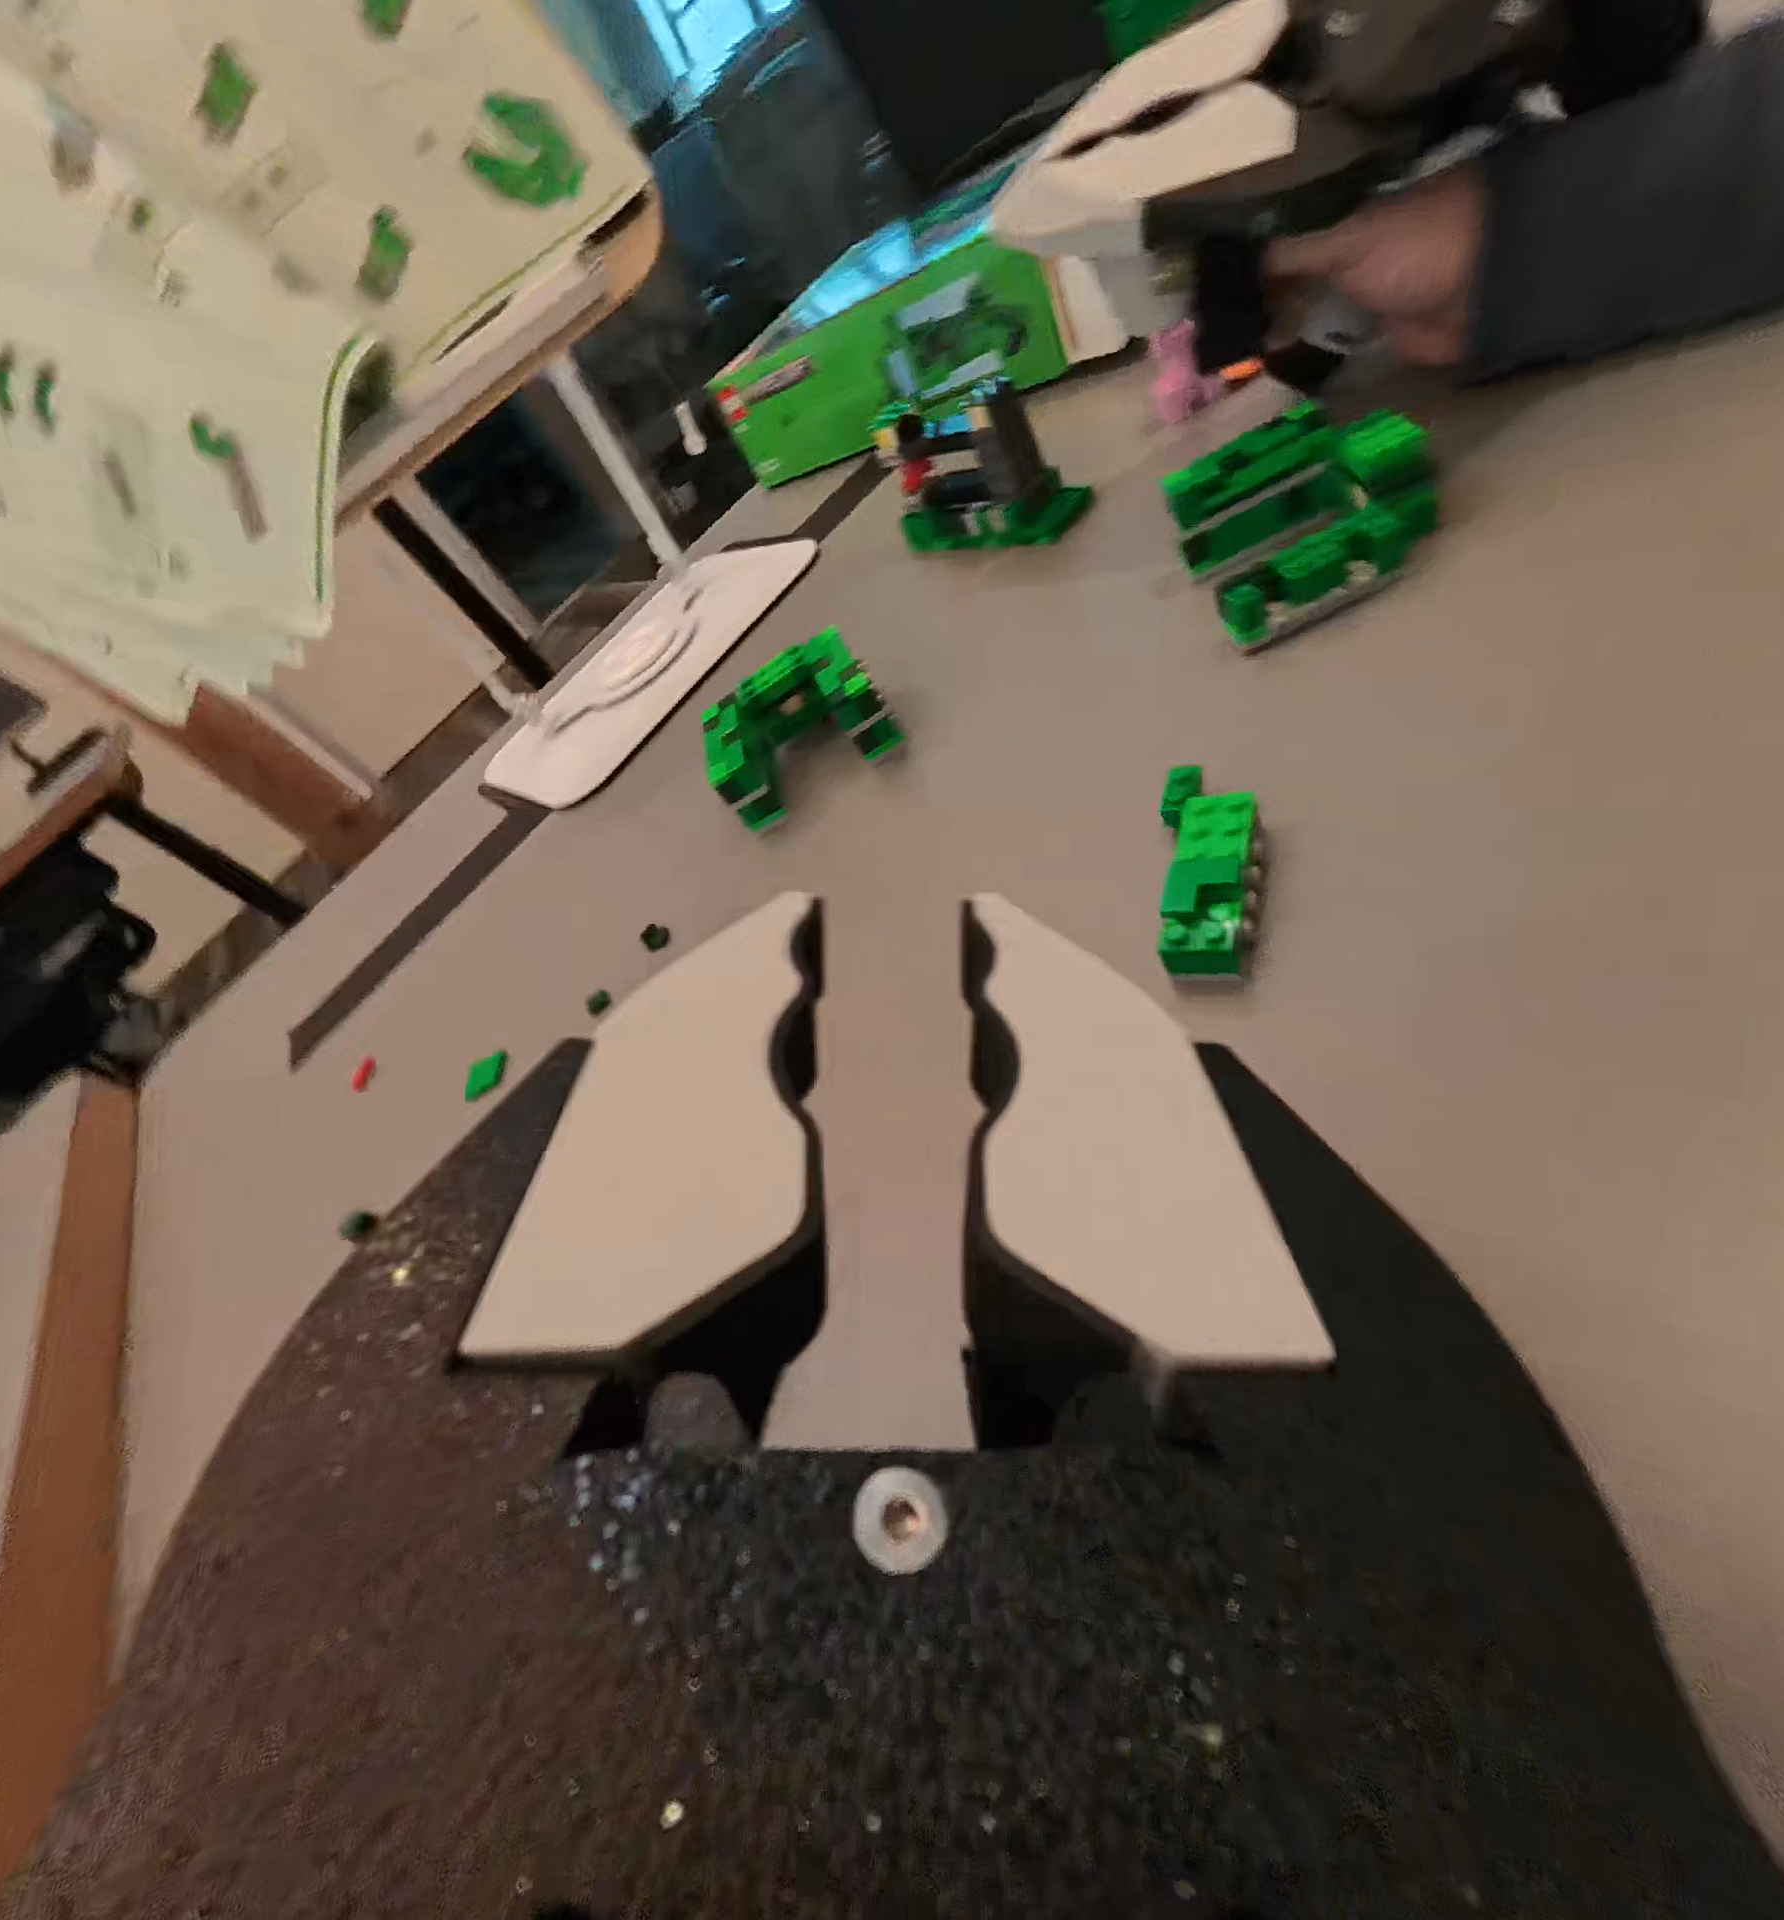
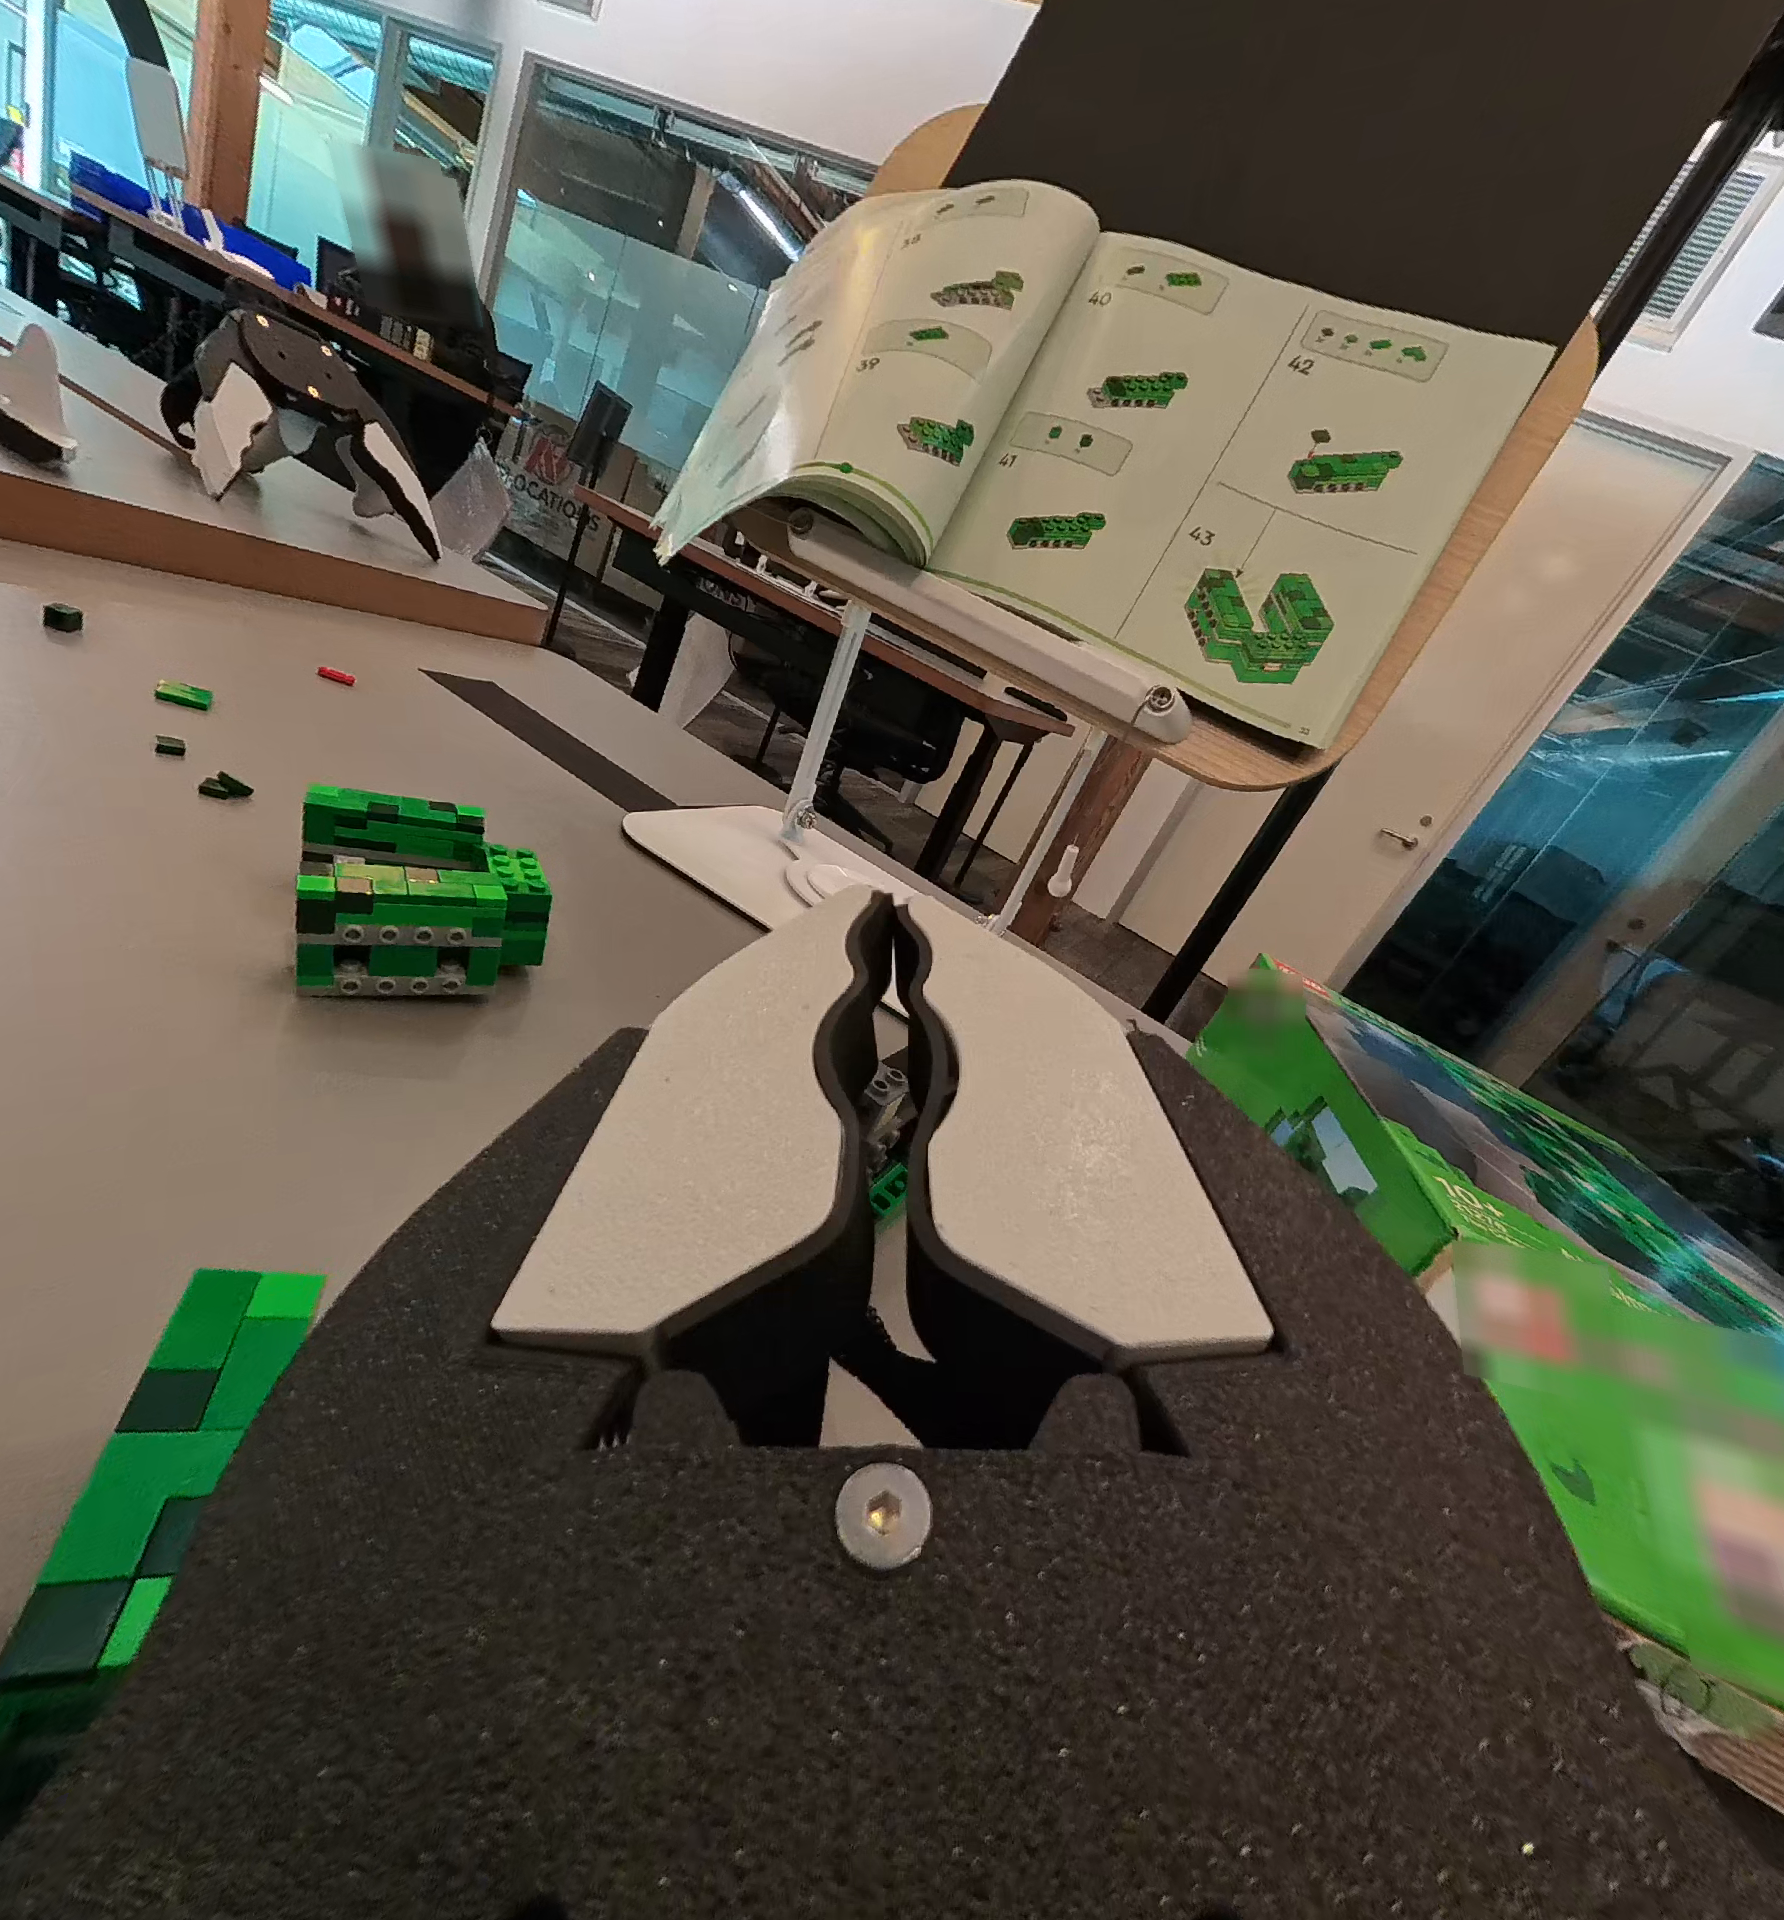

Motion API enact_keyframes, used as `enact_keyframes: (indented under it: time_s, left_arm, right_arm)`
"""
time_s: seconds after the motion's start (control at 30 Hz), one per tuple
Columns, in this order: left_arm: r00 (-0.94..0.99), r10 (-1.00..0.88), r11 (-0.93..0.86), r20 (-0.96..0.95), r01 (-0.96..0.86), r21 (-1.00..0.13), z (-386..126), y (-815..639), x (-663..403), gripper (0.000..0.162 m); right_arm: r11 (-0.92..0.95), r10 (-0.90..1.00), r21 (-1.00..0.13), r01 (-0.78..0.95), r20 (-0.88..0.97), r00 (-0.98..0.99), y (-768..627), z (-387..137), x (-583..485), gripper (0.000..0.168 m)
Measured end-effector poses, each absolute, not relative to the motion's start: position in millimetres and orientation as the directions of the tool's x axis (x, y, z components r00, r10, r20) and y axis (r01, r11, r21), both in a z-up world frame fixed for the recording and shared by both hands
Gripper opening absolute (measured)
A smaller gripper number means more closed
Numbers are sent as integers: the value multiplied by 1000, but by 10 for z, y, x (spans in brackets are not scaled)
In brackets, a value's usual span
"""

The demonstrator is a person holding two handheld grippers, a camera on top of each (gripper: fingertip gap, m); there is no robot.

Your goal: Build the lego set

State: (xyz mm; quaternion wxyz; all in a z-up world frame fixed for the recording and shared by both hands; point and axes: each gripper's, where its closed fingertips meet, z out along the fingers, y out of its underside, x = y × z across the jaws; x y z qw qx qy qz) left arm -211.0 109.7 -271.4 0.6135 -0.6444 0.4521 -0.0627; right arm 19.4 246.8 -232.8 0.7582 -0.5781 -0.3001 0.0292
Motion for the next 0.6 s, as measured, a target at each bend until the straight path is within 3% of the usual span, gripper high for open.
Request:
enact_keyframes:
  time_s: [0.03, 0.1, 0.23, 0.37, 0.47, 0.6]
  left_arm:
    - [528, -663, 200, -531, -559, -805, -2724, 1058, -2100, 30]
    - [415, -715, 225, -563, -626, -747, -2816, 994, -2091, 31]
    - [297, -914, 62, -278, -575, -816, -3062, 929, -2078, 32]
    - [258, -958, -59, -122, -596, -801, -3271, 1035, -2150, 30]
    - [264, -964, -148, -36, -644, -750, -3415, 1096, -2201, 39]
    - [215, -976, -160, 27, -634, -757, -3414, 1088, -2181, 28]
  right_arm:
    - [327, 391, -895, 302, 419, 820, 2476, -2329, 196, 0]
    - [324, 390, -897, 299, 415, 822, 2486, -2329, 202, 0]
    - [321, 395, -899, 298, 413, 821, 2495, -2337, 197, 0]
    - [325, 407, -896, 303, 422, 811, 2490, -2346, 165, 0]
    - [323, 415, -897, 303, 422, 806, 2490, -2356, 151, 0]
    - [311, 410, -902, 299, 411, 814, 2513, -2364, 173, 0]
